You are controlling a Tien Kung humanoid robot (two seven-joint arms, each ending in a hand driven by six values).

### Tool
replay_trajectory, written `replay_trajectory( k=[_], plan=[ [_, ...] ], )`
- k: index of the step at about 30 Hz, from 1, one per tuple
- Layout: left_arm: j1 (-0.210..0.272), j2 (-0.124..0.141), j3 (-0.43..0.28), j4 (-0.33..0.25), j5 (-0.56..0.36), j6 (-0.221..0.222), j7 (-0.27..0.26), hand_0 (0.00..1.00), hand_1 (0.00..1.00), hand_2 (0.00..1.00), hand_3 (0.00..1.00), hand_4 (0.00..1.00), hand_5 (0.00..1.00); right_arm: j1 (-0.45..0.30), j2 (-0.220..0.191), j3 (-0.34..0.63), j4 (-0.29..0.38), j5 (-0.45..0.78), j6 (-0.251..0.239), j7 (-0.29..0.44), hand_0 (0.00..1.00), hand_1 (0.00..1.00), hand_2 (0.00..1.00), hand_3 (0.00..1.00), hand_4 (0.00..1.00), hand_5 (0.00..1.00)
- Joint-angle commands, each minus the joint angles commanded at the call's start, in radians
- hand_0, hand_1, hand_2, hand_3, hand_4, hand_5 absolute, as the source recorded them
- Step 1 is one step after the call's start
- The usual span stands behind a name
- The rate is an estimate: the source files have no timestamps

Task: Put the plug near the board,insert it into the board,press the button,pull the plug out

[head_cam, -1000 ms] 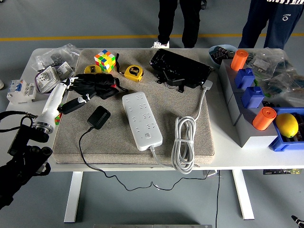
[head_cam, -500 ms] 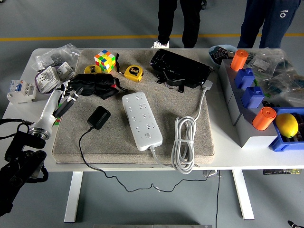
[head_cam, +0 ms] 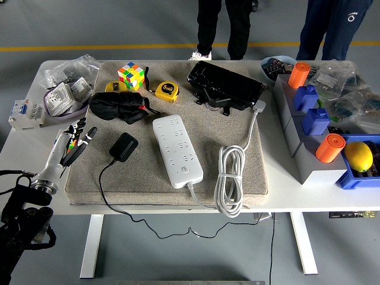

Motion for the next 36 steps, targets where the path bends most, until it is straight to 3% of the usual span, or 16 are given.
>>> replay_trajectory(
  k=[36],
  plan=[
    [-0.076, 0.007, 0.007, -0.087, -0.017, 0.000, -0.009, 0.824, 0.839, 0.881, 0.845, 0.998, 0.998, 0.024, -0.020, 0.112, 0.020, -0.045, -0.002, -0.003, 0.601, 0.612, 0.600, 0.551, 0.951, 0.389]
  ],
)
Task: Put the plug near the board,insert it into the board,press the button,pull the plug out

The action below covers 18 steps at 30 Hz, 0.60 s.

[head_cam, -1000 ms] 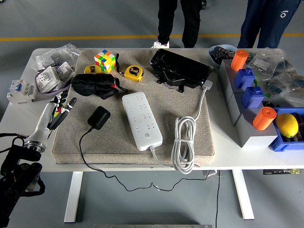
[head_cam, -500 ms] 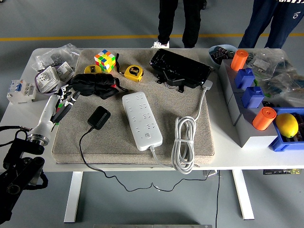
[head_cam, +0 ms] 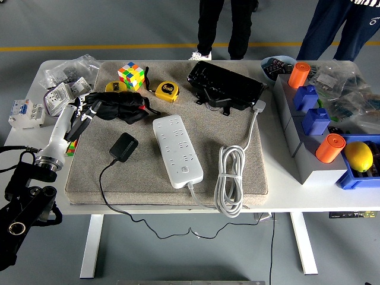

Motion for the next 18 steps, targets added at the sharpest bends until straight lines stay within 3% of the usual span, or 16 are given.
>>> replay_trajectory(
  k=[18],
  plan=[
    [-0.023, 0.007, -0.010, -0.027, 0.005, -0.002, 0.005, 0.822, 0.830, 0.868, 0.834, 0.998, 0.998, 0.015, -0.012, 0.024, 0.013, -0.017, -0.002, 0.008, 0.600, 0.614, 0.601, 0.551, 0.951, 0.387]
  ],
)
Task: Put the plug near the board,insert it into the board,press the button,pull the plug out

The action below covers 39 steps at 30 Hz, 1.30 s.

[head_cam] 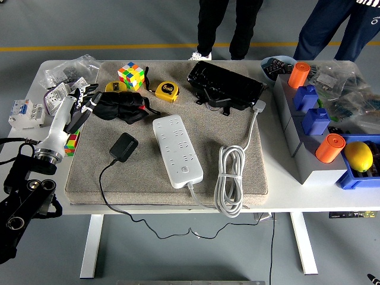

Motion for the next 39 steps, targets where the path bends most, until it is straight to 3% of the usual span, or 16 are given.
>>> replay_trajectory(
  k=[39],
  plan=[
    [-0.003, 0.009, -0.019, -0.017, 0.026, -0.004, 0.008, 0.818, 0.826, 0.861, 0.827, 0.998, 0.998, -0.011, -0.001, 0.027, 0.011, -0.017, -0.003, 0.004, 0.599, 0.611, 0.601, 0.550, 0.949, 0.382]
  ],
)
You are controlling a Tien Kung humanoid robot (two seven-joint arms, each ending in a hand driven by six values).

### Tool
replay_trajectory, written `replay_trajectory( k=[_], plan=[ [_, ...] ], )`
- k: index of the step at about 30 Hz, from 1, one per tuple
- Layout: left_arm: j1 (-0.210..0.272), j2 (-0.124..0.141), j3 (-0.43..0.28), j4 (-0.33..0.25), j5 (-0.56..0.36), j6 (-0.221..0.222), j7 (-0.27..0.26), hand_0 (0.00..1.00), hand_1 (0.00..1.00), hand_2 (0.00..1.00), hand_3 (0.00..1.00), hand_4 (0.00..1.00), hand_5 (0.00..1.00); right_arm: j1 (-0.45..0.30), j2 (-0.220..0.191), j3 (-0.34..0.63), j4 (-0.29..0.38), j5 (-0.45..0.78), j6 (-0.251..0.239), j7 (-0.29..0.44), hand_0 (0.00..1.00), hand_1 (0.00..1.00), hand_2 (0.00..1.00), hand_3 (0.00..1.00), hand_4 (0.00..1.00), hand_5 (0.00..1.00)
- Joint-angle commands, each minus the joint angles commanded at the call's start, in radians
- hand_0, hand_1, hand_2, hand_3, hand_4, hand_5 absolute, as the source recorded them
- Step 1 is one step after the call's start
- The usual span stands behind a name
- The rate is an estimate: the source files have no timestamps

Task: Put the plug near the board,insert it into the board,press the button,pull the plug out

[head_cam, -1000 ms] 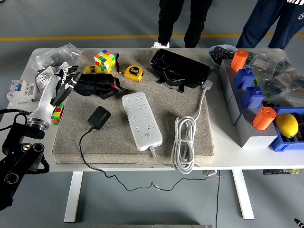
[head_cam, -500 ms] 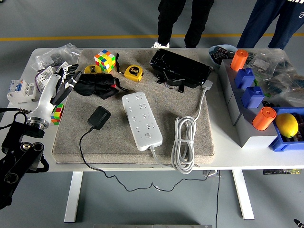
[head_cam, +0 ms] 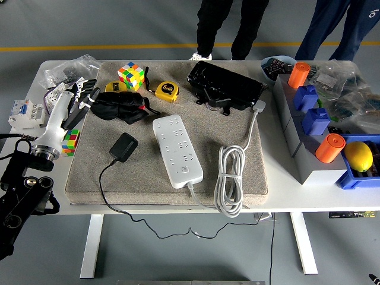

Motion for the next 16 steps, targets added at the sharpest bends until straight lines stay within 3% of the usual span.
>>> replay_trajectory(
  k=[16],
  plan=[
    [-0.004, 0.002, -0.012, -0.006, 0.007, -0.001, -0.001, 0.818, 0.827, 0.859, 0.825, 0.998, 0.998, 0.002, -0.003, 0.007, 0.002, -0.001, -0.002, 0.004, 0.599, 0.611, 0.600, 0.550, 0.947, 0.378]
  ],
)
